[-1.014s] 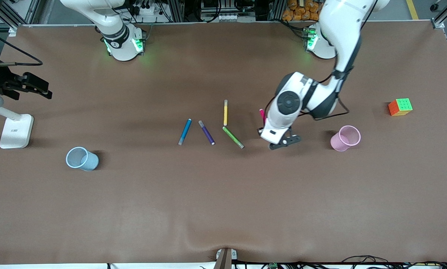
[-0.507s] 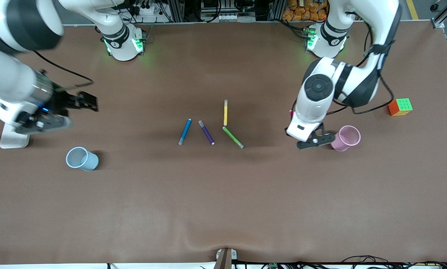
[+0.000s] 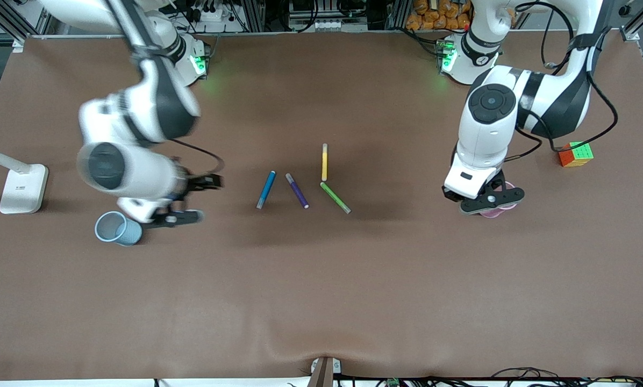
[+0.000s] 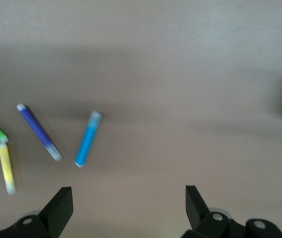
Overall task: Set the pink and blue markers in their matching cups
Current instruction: 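Carry the pink marker to the pink cup while the right gripper reaches the blue marker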
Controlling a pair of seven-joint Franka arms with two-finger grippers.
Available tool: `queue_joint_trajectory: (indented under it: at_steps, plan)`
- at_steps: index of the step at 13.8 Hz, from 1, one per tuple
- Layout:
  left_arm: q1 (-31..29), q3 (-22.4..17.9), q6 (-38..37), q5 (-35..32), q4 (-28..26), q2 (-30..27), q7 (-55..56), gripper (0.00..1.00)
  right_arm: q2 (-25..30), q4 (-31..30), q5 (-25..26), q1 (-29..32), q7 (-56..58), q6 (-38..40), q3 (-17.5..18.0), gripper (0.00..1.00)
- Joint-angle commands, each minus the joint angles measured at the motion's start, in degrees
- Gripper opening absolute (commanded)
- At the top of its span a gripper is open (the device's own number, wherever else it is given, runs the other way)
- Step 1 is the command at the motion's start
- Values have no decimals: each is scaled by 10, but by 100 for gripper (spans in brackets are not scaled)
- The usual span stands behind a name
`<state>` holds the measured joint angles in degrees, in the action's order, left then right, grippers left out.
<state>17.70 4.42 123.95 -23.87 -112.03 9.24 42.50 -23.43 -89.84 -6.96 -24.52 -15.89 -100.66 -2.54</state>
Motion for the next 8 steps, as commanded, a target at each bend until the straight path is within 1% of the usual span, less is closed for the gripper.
queue_joint_trajectory:
  at_steps: [1, 4, 6, 7, 8]
  plan:
    - [-36, 8, 55, -66, -68, -53, -5, 0, -42, 11, -1, -49, -97, -51, -6, 100]
    - [-73, 8, 129, -101, -123, -76, -17, 0, -71, -9, 5, -67, -162, -91, -7, 100]
    - [-113, 8, 209, -157, -164, -82, -20, 0, -72, -56, 5, -67, -170, -149, -7, 100]
    - [-134, 8, 250, -176, -181, -81, -22, 0, -72, -80, 5, -67, -170, -180, -7, 100]
    - [-139, 8, 276, -186, -191, -79, -26, 0, -73, -102, 5, -69, -172, -210, -6, 100]
